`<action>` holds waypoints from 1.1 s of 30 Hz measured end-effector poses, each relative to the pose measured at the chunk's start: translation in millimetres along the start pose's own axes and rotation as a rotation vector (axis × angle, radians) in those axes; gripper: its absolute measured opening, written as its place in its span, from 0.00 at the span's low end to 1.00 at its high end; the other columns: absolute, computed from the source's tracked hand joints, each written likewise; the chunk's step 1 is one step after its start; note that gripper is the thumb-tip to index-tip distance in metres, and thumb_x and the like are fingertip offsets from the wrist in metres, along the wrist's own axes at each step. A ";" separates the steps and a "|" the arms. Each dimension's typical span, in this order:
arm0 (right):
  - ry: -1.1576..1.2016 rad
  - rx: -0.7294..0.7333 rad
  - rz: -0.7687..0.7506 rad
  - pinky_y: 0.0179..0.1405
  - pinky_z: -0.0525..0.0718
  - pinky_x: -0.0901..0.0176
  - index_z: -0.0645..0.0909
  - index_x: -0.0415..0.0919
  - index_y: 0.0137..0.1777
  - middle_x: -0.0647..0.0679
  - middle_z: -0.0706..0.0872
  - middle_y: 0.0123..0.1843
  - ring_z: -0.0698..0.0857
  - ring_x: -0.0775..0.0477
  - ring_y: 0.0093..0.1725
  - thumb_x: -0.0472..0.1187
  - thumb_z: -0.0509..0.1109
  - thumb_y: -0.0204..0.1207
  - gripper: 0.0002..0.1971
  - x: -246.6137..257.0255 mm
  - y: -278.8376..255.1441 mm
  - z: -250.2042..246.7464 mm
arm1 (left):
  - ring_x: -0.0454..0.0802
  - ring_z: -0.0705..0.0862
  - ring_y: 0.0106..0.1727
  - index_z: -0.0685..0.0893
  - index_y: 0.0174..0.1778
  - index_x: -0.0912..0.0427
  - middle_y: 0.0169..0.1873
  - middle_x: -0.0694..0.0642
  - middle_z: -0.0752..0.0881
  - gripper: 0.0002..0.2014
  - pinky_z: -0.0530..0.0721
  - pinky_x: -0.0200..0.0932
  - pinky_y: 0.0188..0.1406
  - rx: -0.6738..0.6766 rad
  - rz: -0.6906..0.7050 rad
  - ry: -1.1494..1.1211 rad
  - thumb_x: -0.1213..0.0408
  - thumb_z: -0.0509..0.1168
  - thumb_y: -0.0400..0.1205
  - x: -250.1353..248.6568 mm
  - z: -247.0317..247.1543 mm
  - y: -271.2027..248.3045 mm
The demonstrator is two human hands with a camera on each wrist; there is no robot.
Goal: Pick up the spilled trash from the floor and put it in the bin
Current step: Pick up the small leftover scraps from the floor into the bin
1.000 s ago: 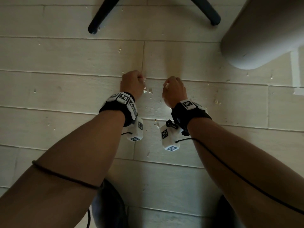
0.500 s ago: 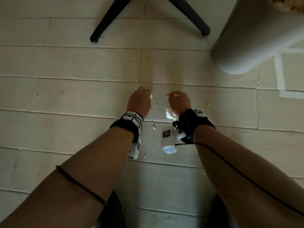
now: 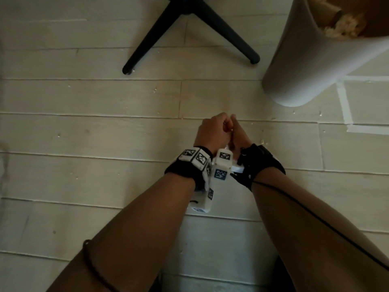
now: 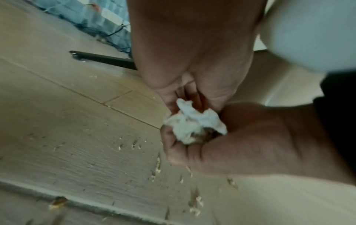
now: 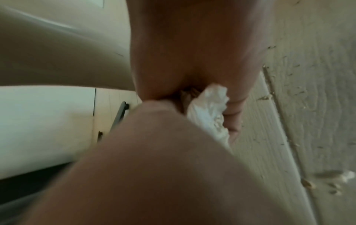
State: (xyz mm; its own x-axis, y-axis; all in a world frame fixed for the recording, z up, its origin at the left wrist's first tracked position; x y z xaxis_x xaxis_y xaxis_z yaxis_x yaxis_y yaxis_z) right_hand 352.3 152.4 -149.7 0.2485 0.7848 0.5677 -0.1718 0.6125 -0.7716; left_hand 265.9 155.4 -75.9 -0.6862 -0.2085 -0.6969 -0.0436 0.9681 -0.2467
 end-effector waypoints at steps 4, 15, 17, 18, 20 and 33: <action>0.123 0.031 0.029 0.51 0.83 0.52 0.84 0.39 0.43 0.43 0.90 0.31 0.88 0.45 0.40 0.59 0.48 0.89 0.30 1.6 0.6 -2.9 | 0.54 0.86 0.44 0.79 0.45 0.41 0.40 0.51 0.88 0.08 0.86 0.53 0.50 0.026 0.014 0.061 0.52 0.67 0.70 -1.3 6.5 -0.8; -0.340 -0.027 -0.042 0.24 0.73 0.58 0.80 0.46 0.37 0.54 0.80 0.22 0.76 0.56 0.19 0.68 0.56 0.82 0.27 23.6 8.4 -3.2 | 0.40 0.82 0.60 0.76 0.76 0.46 0.62 0.47 0.84 0.24 0.79 0.40 0.57 0.521 -0.103 -0.426 0.60 0.69 0.82 3.0 -23.5 12.8; -0.325 -0.045 -0.051 0.29 0.71 0.56 0.82 0.48 0.33 0.54 0.82 0.23 0.76 0.55 0.20 0.73 0.62 0.74 0.28 27.0 11.2 -1.9 | 0.47 0.81 0.65 0.80 0.72 0.45 0.63 0.48 0.86 0.20 0.78 0.50 0.62 0.464 -0.110 -0.448 0.59 0.66 0.83 9.8 -33.4 22.8; -0.336 -0.077 -0.059 0.28 0.73 0.56 0.83 0.47 0.34 0.52 0.83 0.24 0.77 0.53 0.21 0.72 0.65 0.73 0.28 29.4 10.6 -1.7 | 0.48 0.83 0.66 0.81 0.71 0.47 0.62 0.49 0.88 0.18 0.79 0.51 0.63 0.413 -0.111 -0.459 0.58 0.65 0.84 15.4 -39.7 30.2; -0.355 -0.141 -0.098 0.24 0.76 0.59 0.84 0.44 0.36 0.51 0.83 0.26 0.77 0.52 0.21 0.67 0.69 0.75 0.25 37.2 7.6 -1.3 | 0.47 0.87 0.61 0.84 0.67 0.53 0.57 0.52 0.91 0.16 0.84 0.51 0.61 0.263 -0.134 -0.458 0.59 0.66 0.84 31.0 -56.1 47.3; -0.706 -0.285 -0.476 0.31 0.73 0.62 0.84 0.43 0.32 0.54 0.82 0.26 0.78 0.56 0.25 0.55 0.71 0.79 0.19 61.4 9.1 6.1 | 0.60 0.82 0.68 0.87 0.63 0.55 0.66 0.57 0.86 0.16 0.78 0.47 0.68 -0.256 -0.335 0.349 0.65 0.61 0.82 162.4 -146.6 127.5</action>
State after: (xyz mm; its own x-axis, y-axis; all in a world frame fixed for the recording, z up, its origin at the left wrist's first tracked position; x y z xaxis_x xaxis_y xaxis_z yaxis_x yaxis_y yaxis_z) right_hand 360.1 206.7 -120.1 -0.4273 0.3867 0.8173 0.0664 0.9149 -0.3982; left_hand 42.5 265.4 -121.8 -0.8026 -0.4948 -0.3331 -0.4463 0.8687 -0.2149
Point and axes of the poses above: each hand's wrist, its own y-axis towards the middle knuckle, its own z-axis out of the palm, x = y × z, the point moved 6 cm from there along y, towards the middle knuckle
